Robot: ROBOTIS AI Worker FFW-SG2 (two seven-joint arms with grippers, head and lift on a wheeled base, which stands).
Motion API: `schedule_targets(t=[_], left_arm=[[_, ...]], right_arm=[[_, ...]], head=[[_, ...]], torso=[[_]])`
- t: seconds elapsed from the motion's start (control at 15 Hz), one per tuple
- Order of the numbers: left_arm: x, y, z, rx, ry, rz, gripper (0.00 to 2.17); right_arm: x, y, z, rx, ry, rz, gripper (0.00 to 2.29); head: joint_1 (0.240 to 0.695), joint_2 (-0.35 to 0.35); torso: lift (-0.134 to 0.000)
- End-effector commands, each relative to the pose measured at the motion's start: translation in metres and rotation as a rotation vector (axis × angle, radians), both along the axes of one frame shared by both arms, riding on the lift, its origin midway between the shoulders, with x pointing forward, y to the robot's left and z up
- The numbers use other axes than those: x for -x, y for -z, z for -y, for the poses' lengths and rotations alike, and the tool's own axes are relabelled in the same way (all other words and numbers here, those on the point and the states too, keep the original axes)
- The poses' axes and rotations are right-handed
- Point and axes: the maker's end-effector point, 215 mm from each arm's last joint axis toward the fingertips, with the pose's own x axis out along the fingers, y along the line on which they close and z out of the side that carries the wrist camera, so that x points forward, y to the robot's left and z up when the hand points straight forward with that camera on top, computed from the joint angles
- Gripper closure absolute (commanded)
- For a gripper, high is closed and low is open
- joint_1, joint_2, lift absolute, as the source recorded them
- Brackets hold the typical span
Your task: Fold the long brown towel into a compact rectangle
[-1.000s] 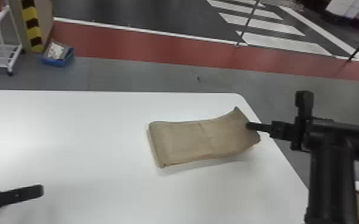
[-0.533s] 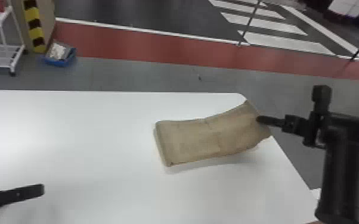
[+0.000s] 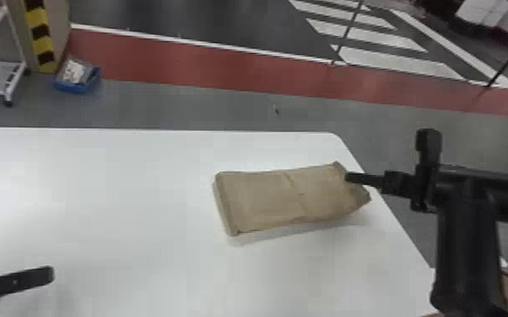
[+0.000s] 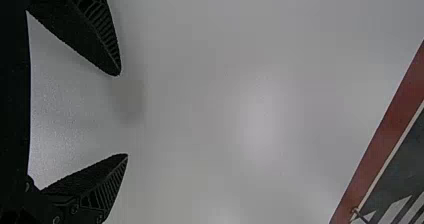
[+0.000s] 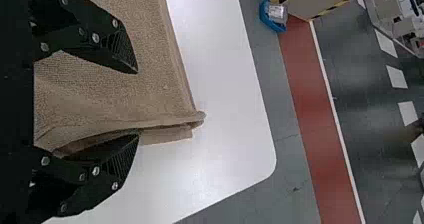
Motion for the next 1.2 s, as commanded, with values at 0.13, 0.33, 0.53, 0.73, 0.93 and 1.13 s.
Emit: schedule_targets(t=[0.13,0.33,0.53,0.73,0.93,1.13], left_arm=[[-0.006,0.003,0.008,0.005,0.015,0.013,0.15],[-0.009,0.004,0.008,0.006,0.016,0.018,0.15],[-0.007,0.005,0.004,0.008,0.007,0.014,0.15],[-0.004,0.007,0.004,0.015,0.007,0.01,0.15],[-0.003,0.007,0.004,0.014,0.007,0.009,0.15],[-0.002,0.007,0.002,0.021,0.002,0.01,0.15]], right_arm=[[0.013,-0.001,0.03,0.053,0.02,-0.028,0.06],[0.009,0.016,0.035,0.12,-0.012,-0.035,0.07],[0.002,0.032,0.028,0.148,-0.034,-0.036,0.07],[-0.003,0.05,0.01,0.148,-0.056,-0.044,0.14],[-0.007,0.057,-0.005,0.125,-0.074,-0.029,0.45],[-0.003,0.063,-0.009,0.105,-0.079,-0.034,0.67]], head=[[0.695,-0.35],[0.695,-0.35],[0.695,-0.35],[0.695,-0.35],[0.695,-0.35],[0.695,-0.345]], torso=[[-0.124],[-0.124],[-0.124],[-0.124],[-0.124],[-0.124]])
